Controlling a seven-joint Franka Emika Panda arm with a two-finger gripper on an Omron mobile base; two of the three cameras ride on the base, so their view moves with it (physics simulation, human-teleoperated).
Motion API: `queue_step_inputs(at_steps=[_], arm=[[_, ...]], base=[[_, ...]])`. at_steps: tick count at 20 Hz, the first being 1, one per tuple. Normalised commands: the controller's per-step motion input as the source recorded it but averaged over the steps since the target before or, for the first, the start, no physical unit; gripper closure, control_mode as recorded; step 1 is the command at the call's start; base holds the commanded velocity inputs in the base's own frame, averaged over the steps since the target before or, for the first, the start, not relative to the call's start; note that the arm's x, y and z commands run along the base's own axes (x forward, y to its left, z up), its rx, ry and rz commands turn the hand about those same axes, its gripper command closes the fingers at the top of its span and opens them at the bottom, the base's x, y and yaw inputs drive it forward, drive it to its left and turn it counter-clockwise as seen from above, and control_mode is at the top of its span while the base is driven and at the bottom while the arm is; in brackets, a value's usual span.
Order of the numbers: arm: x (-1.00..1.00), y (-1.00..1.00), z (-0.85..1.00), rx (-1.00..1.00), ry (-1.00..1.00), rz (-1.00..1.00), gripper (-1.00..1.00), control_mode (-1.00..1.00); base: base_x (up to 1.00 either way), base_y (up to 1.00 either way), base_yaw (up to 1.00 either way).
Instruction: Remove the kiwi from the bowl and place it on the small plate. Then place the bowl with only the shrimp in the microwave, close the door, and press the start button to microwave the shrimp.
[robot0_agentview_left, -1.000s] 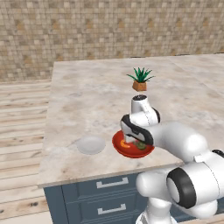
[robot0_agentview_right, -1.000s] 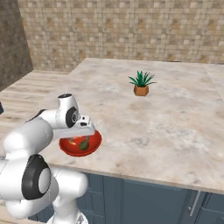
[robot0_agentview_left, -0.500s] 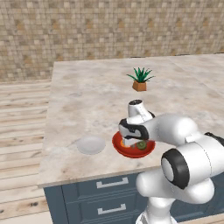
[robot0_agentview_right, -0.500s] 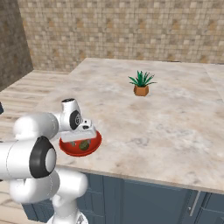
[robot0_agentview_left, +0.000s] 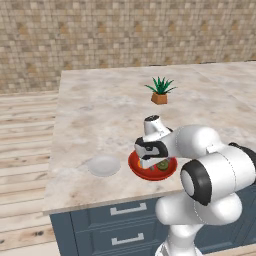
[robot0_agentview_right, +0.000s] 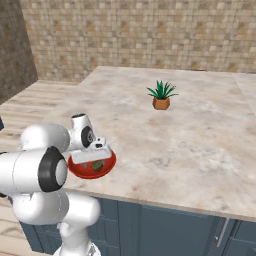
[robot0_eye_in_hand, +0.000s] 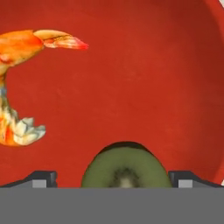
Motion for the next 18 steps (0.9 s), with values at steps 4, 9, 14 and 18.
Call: queue_step_inputs(at_steps=[4,9,14,18], arm=[[-0.01,-0.10,-0.07,0.00,0.02,0.00,-1.00,-1.00],[-0.33,-0.20,-0.01,0.00,-0.01,0.00,-1.00,-1.00],[-0.04,0.00,-0.21,-0.01,0.01,0.00,-1.00,-1.00],[0.00,0.03,-0.21,-0.01,0.02,0.01,-1.00,-1.00]], base=[[0.00,0.00,0.00],[0.00,0.00,0.00],[0.00,0.00,0.00],[0.00,0.00,0.00]])
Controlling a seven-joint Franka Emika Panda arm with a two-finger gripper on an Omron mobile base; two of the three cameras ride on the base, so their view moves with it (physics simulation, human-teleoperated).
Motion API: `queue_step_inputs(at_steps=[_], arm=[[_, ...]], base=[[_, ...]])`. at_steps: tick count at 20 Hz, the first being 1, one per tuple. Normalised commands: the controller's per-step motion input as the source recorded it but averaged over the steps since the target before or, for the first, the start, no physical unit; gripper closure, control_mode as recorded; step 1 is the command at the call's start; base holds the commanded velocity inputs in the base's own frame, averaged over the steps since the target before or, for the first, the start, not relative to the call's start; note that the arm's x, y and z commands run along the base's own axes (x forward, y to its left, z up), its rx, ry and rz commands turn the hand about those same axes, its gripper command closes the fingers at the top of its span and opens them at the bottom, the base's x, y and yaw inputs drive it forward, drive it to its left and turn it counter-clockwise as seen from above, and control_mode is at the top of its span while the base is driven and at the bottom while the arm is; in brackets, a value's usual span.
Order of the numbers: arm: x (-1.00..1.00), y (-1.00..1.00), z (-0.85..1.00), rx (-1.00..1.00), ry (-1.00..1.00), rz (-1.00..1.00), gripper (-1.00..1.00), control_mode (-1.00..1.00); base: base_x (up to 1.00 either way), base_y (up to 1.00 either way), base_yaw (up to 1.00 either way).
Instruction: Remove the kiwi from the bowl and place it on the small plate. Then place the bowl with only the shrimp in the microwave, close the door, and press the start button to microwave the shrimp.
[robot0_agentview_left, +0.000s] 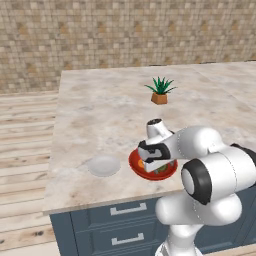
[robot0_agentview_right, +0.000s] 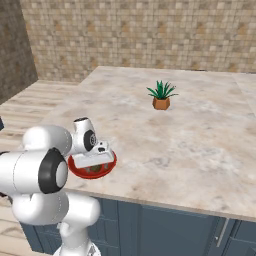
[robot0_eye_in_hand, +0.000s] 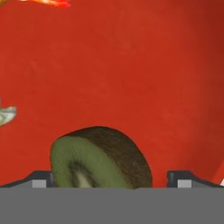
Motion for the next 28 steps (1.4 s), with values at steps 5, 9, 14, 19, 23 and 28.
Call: queue_step_inputs(at_steps=[5,9,14,19,23,28], arm=[[0.00,0.02,-0.07,0.00,0.00,0.05,1.00,-1.00],[-0.04,0.11,0.17,0.00,-0.05,0.00,1.00,-1.00],[-0.20,0.17,0.76,0.00,-0.24,0.00,1.00,-1.00],[-0.42,0.51,0.99,0.00,-0.29,0.00,1.00,-1.00],[-0.10,0.94,0.49,0.00,-0.09,0.00,1.00,-1.00],[0.02,1.00,0.00,-0.03,0.10,0.03,1.00,-1.00]], base=[[0.00,0.00,0.00],[0.00,0.00,0.00],[0.00,0.00,0.00],[0.00,0.00,0.00],[0.00,0.00,0.00],[0.00,0.00,0.00]])
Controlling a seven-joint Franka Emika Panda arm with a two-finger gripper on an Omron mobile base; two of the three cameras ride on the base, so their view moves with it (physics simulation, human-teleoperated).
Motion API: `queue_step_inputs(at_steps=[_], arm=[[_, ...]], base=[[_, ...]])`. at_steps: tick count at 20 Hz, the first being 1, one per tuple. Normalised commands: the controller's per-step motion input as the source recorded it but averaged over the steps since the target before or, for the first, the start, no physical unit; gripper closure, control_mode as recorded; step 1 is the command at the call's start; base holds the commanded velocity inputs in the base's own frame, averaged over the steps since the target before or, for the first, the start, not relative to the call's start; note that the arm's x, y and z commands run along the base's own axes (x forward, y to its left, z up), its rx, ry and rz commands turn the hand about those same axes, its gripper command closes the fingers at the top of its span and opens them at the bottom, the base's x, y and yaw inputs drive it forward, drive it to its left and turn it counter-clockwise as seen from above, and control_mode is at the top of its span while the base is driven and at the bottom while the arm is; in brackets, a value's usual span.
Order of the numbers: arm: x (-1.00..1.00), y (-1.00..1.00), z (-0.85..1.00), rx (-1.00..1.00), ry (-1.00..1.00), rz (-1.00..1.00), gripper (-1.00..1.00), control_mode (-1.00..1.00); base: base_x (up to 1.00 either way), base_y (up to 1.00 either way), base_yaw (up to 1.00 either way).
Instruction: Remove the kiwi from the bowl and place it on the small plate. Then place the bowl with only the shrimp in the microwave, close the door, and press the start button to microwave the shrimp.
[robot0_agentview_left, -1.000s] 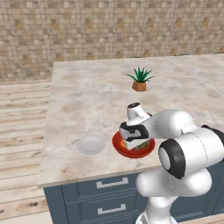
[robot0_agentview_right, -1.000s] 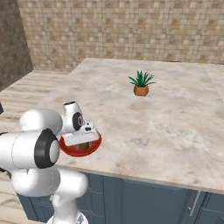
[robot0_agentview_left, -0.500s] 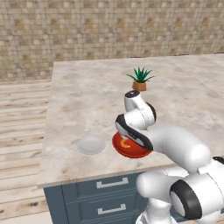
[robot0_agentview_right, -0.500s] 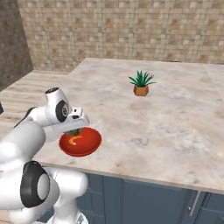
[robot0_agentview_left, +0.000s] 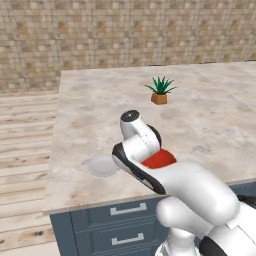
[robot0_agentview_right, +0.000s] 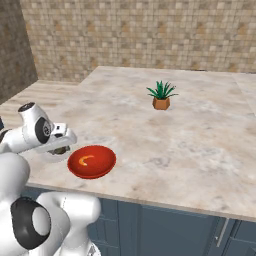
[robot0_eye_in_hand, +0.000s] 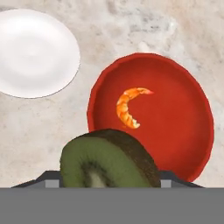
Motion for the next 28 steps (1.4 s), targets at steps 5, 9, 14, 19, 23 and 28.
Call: queue_step_inputs(at_steps=[5,9,14,19,23,28], arm=[[0.27,0.99,-0.19,-0.05,0.17,0.04,1.00,-1.00],[0.56,0.78,-0.46,-0.02,0.22,0.06,1.00,-1.00],[0.58,0.42,-0.48,0.00,0.17,0.04,1.00,-1.00],[0.37,0.01,-0.40,0.01,0.07,0.02,1.00,-1.00],[0.39,0.00,-0.53,0.00,0.10,0.01,1.00,-1.00],[0.33,0.00,-0.35,0.00,0.08,0.00,-1.00,-1.00]], base=[[0.00,0.00,0.00],[0.00,0.00,0.00],[0.00,0.00,0.00],[0.00,0.00,0.00],[0.00,0.00,0.00],[0.00,0.00,0.00]])
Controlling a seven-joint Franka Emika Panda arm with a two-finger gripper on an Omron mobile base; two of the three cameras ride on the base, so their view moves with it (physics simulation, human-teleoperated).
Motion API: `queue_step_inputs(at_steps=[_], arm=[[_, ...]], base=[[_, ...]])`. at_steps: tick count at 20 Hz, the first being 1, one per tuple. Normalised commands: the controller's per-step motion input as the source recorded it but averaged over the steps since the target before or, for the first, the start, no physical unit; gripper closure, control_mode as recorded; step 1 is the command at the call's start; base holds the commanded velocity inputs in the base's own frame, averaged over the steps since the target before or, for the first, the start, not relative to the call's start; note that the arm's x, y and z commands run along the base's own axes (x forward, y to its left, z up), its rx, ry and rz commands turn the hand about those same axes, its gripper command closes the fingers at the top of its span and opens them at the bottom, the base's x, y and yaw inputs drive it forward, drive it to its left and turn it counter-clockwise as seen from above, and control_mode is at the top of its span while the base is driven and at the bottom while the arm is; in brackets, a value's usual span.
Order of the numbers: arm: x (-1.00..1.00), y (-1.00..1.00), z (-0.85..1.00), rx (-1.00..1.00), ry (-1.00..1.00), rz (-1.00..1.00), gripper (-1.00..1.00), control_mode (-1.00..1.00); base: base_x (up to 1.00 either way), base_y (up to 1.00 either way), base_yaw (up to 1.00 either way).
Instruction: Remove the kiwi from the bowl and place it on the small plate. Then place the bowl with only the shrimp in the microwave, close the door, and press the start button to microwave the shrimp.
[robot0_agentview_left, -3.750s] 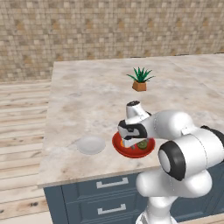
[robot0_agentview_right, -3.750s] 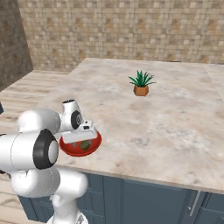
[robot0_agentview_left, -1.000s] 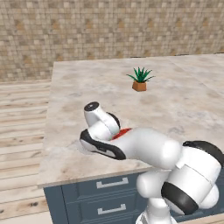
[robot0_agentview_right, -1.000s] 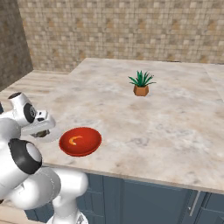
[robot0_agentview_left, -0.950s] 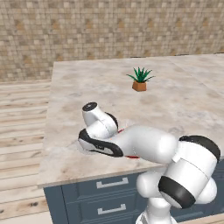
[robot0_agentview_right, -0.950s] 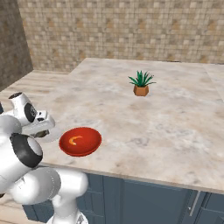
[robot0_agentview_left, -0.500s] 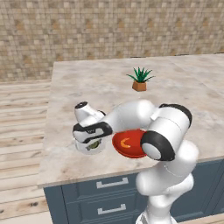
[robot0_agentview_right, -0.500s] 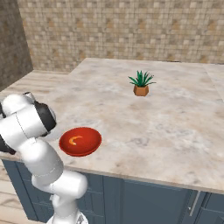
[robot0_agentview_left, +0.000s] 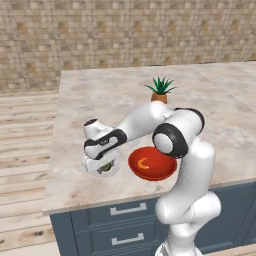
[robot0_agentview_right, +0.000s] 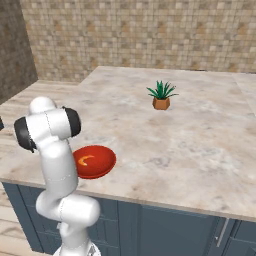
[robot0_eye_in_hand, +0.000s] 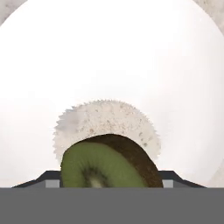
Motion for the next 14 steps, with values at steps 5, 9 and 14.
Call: queue_step_inputs(at_steps=[5,9,14], arm=[[0.00,-0.13,0.00,0.02,0.00,0.00,-1.00,-1.00],[0.00,-0.21,0.17,0.03,0.00,0.00,-1.00,-1.00],[-0.06,-0.01,0.54,0.00,-0.03,0.00,-1.00,-1.00]], base=[[0.00,0.00,0.00],[0.00,0.00,0.00],[0.00,0.00,0.00]])
